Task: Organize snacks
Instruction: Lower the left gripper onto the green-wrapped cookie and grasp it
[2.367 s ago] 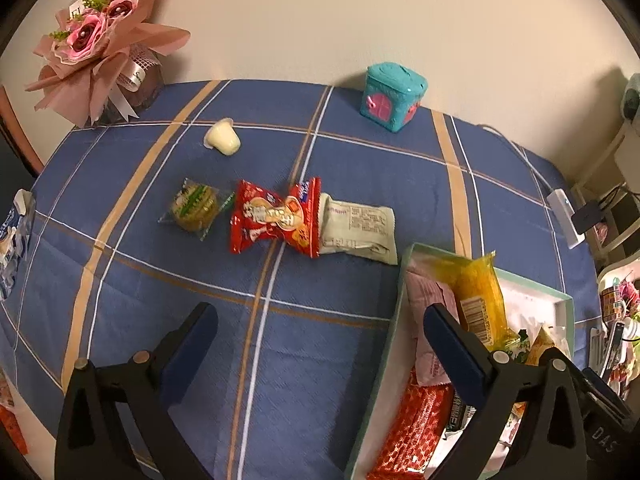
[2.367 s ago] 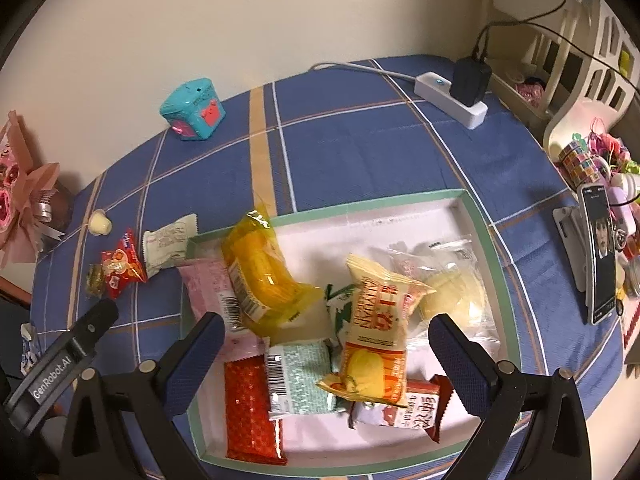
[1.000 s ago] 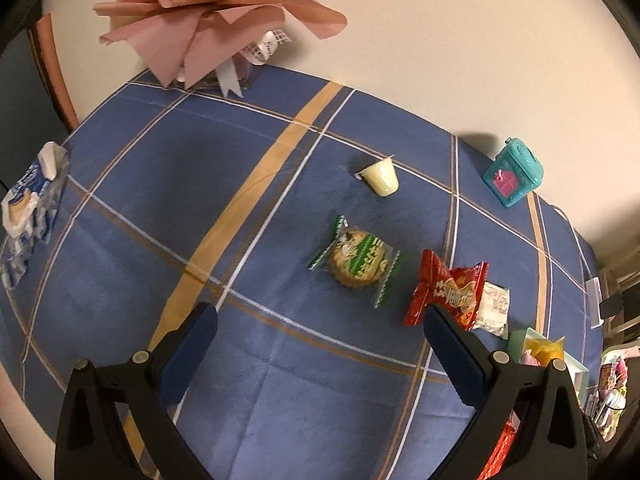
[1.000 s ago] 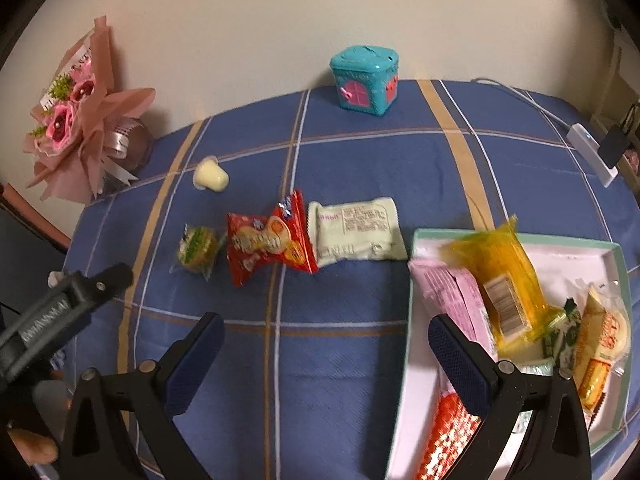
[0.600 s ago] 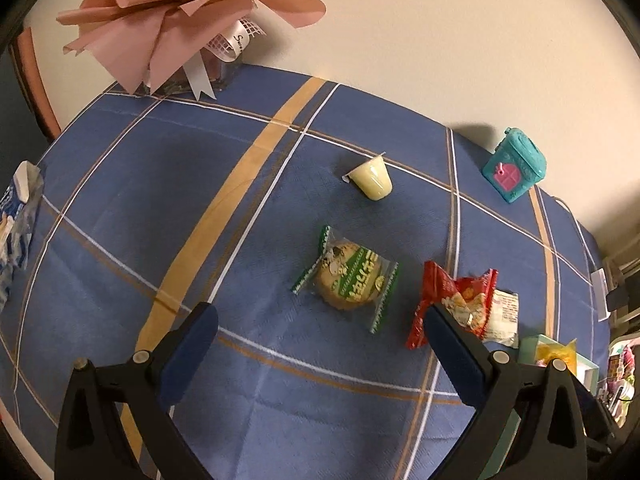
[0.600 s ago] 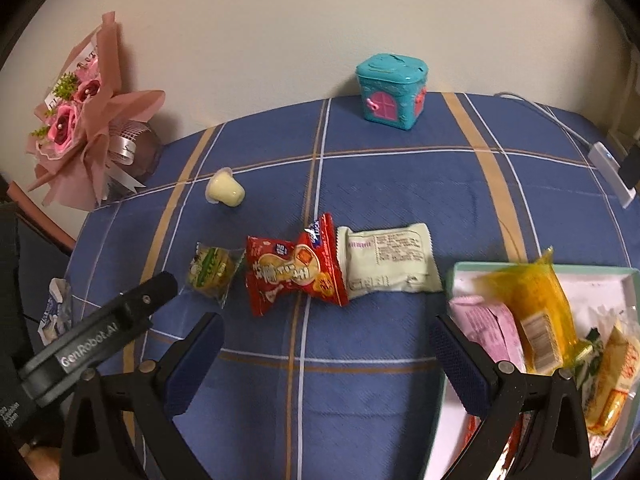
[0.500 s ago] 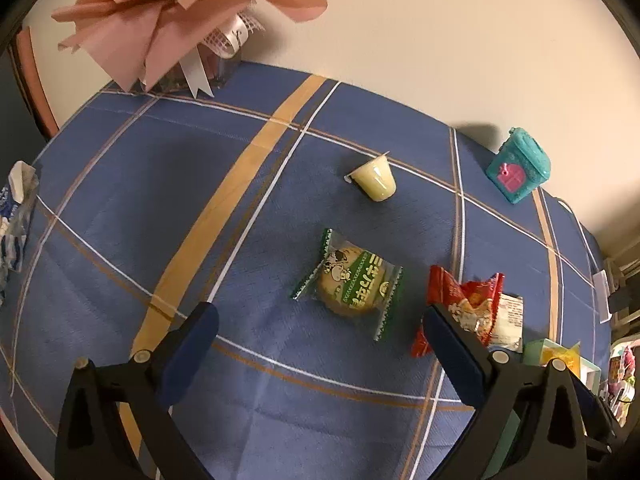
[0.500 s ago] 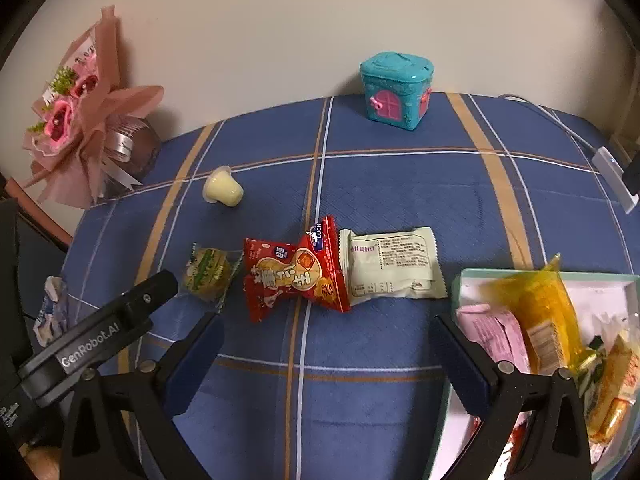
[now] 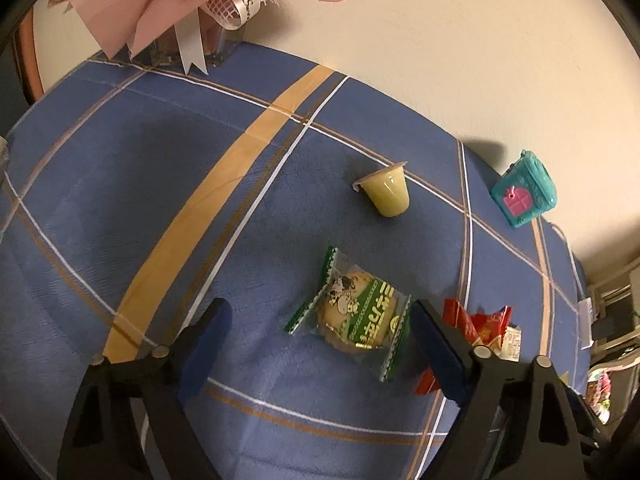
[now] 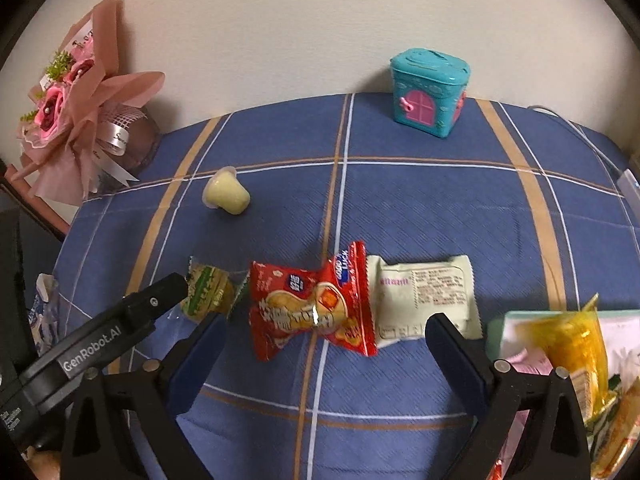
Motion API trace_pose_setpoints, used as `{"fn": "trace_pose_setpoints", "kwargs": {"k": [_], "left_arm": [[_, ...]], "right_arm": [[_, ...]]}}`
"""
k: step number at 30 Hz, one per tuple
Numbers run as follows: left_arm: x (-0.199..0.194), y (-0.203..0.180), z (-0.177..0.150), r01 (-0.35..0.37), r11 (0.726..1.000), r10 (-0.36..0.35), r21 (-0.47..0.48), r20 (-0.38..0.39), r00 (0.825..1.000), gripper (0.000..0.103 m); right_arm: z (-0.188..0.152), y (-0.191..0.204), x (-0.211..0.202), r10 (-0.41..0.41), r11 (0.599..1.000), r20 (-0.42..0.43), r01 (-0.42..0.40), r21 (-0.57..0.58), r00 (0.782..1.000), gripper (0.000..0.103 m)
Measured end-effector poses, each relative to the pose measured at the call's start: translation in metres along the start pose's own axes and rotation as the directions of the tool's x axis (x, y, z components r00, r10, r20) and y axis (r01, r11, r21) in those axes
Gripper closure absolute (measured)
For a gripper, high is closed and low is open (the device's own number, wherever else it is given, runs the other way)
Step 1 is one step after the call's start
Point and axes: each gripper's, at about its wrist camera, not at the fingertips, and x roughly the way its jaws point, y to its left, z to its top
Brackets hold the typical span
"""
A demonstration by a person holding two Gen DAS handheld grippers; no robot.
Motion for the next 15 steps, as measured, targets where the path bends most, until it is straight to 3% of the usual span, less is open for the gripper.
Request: {"fn": "trace_pose_setpoints", "kwargs": {"k": [3, 9, 15], "left_arm": [[0.005, 0.002, 0.002, 0.009, 1.000, -0.010, -0.014, -0.008, 1.000, 0.014], [0.013, -0.016, 0.003, 0.041, 0.998, -0.040, 0.047, -0.015, 0.999, 0.015], [0.023, -0.029, 0.000, 0.031, 0.996, -0.028, 0.080, -0.040, 0.999, 0.025]], "right_arm": [[0.001, 0.003, 0.007, -0.001, 1.000, -0.002, 0.001, -0.008, 1.000, 0.006], [-0.001, 0.008, 0.020, 0.006, 1.000, -0.019, -0.007, -0.015, 1.000, 0.012], [-0.003, 0.005, 0.025, 0.002, 1.000, -0.028, -0.003, -0.009, 1.000, 0.031]]}}
